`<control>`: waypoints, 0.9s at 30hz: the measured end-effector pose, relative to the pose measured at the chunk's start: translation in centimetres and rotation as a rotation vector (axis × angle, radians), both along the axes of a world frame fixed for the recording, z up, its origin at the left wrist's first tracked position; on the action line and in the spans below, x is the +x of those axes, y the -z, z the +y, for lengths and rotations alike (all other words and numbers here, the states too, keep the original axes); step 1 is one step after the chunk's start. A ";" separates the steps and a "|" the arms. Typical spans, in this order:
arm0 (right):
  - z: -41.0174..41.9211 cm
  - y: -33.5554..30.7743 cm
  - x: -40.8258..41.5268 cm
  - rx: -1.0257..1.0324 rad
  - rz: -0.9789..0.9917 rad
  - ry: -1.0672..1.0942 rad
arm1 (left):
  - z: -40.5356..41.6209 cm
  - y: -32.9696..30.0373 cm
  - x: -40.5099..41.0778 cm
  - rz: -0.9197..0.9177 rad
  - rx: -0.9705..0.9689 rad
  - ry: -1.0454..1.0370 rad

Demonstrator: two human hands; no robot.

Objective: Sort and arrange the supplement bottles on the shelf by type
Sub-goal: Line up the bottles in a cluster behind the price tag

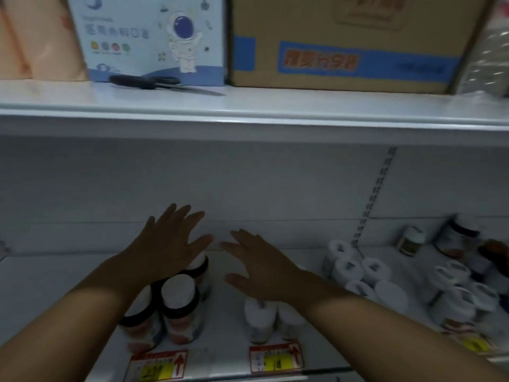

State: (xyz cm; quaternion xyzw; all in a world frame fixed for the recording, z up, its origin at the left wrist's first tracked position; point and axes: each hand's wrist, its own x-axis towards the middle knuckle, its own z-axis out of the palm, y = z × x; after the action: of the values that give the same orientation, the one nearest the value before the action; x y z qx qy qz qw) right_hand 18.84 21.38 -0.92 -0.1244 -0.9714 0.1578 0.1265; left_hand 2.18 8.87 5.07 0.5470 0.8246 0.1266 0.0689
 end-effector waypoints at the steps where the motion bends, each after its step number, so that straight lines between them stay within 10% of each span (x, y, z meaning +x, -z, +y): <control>1: 0.1 -0.5 1.6 0.026 -0.010 0.005 | 0.8 -0.3 1.1 0.013 0.001 0.015; 16: 8.1 -1.9 34.9 -0.018 0.009 0.281 | 16.6 2.4 28.8 -0.099 0.068 0.186; 27: 15.3 -0.6 41.3 -0.184 0.090 0.394 | 26.6 3.3 33.9 -0.131 0.167 0.339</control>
State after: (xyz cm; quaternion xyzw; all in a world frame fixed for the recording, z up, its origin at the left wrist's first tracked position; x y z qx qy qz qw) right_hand 60.17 36.67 -0.33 -0.3159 -0.9032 0.2232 0.1861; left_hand 36.03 35.43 1.72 0.6726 0.7010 0.2165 0.0971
